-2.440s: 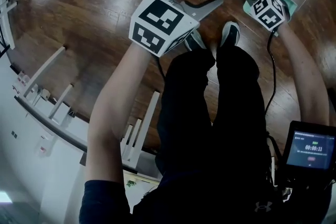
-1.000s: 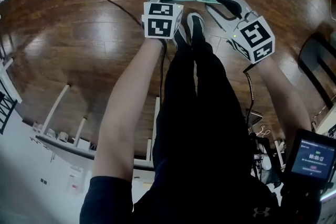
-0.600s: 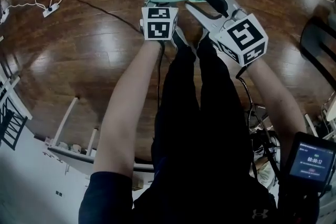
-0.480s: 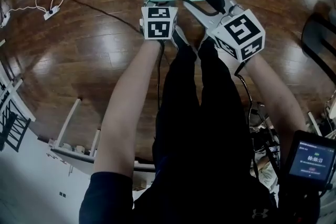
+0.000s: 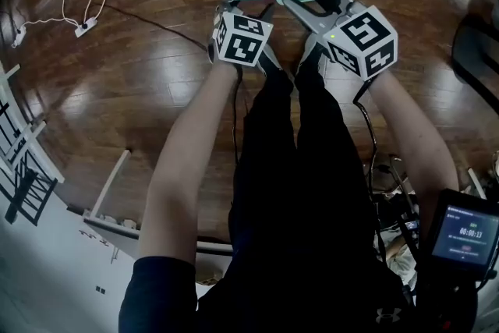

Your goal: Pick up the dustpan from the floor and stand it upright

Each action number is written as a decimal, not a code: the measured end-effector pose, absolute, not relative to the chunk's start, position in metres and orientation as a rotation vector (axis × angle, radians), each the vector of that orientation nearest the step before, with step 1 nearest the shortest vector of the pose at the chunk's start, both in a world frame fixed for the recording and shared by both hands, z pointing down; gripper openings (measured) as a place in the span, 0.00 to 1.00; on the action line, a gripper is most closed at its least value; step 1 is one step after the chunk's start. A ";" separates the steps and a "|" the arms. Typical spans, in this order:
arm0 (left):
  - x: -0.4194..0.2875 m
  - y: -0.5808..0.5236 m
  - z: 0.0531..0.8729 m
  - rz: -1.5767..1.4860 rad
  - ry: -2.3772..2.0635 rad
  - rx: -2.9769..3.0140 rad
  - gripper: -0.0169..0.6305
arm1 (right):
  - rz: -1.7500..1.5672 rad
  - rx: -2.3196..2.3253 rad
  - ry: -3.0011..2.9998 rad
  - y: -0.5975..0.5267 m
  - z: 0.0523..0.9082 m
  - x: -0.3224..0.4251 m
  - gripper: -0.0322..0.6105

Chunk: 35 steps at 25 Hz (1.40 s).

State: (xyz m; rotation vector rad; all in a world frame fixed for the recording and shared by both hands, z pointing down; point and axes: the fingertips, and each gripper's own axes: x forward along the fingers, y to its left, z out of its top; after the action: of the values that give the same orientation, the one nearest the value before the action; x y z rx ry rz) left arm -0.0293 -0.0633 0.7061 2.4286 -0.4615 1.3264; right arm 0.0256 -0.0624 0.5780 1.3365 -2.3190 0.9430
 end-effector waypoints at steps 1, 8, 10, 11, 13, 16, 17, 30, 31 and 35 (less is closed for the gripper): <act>-0.030 -0.059 0.699 1.308 -0.458 2.432 0.47 | 0.947 1.343 -2.309 -0.059 0.581 0.030 0.26; -0.018 -0.049 0.603 1.015 -0.528 2.370 0.47 | 0.946 1.366 -2.228 -0.042 0.595 0.071 0.25; -0.012 -0.053 0.573 0.920 -0.579 2.345 0.47 | 0.975 1.370 -2.213 -0.040 0.591 0.086 0.26; -0.012 -0.053 0.560 0.875 -0.606 2.325 0.47 | 0.997 1.375 -2.203 -0.038 0.592 0.091 0.26; -0.016 -0.049 0.540 0.798 -0.655 2.284 0.47 | 1.036 1.395 -2.174 -0.030 0.597 0.102 0.26; -0.019 -0.037 0.513 0.740 -0.674 2.263 0.47 | 1.076 1.460 -2.118 -0.017 0.603 0.126 0.24; -0.018 -0.032 0.505 0.732 -0.665 2.264 0.47 | 1.090 1.493 -2.099 -0.011 0.602 0.136 0.22; 0.006 -0.006 0.367 0.505 -0.712 2.365 0.38 | 1.221 2.097 -1.995 0.093 0.470 0.282 0.14; 0.008 0.000 0.362 0.502 -0.705 2.381 0.32 | 1.228 2.112 -1.995 0.100 0.460 0.281 0.10; 0.017 0.023 0.337 0.449 -0.663 2.417 0.03 | 1.213 2.033 -2.075 0.120 0.430 0.246 0.07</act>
State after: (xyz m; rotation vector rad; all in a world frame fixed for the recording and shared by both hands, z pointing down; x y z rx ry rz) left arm 0.0173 0.0228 0.3371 2.4174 -0.6627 0.4489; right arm 0.2463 0.1196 0.4300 2.0332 -2.0751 1.2129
